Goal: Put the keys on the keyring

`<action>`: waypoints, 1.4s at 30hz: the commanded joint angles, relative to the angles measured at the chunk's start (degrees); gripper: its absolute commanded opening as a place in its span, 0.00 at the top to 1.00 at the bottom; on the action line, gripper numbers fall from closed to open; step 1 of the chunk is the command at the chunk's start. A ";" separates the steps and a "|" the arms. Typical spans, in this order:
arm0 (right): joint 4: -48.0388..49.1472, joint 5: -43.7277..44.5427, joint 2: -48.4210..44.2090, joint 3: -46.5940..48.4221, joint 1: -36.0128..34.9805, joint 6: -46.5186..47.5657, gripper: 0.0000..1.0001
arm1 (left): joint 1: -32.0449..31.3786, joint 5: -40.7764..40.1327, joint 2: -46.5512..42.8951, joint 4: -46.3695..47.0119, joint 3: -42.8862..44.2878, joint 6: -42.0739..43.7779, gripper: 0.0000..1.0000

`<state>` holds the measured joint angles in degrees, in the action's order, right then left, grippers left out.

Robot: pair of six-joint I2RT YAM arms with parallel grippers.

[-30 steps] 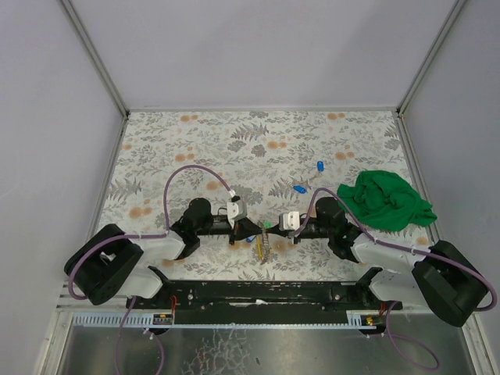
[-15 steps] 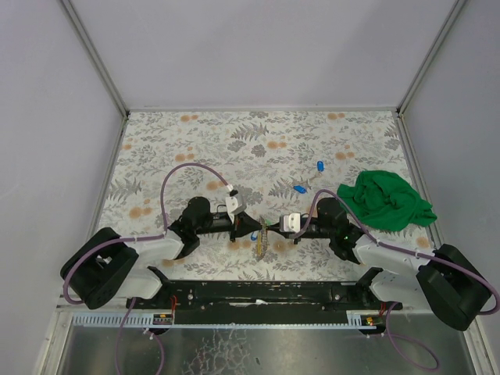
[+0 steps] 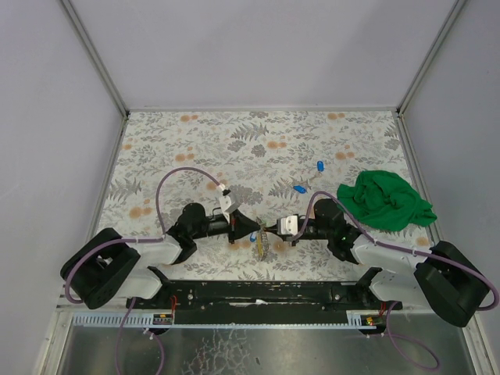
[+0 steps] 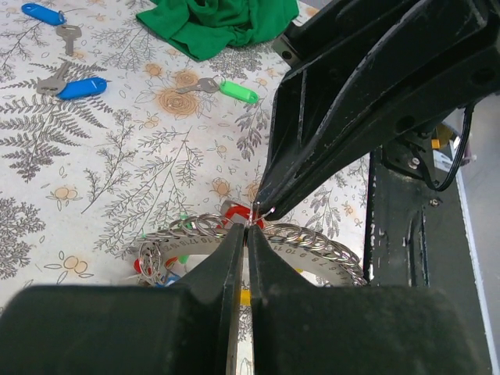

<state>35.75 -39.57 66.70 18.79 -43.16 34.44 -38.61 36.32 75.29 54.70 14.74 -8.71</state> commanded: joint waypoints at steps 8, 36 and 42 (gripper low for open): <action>0.75 1.11 -1.55 1.80 -1.38 0.00 1.00 | -0.15 -6.79 4.14 23.42 -2.87 -9.78 1.00; -30.86 2.12 -6.42 16.58 -1.36 11.20 1.00 | 1.17 11.94 -0.45 -3.31 3.98 16.92 0.77; -31.05 1.02 -6.00 16.92 -1.40 11.33 1.00 | 1.12 14.67 2.15 -3.15 5.69 17.71 0.77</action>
<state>2.98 -36.88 61.73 32.71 -43.94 44.66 -37.82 48.47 76.99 50.78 19.03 7.25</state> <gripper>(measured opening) 0.019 0.230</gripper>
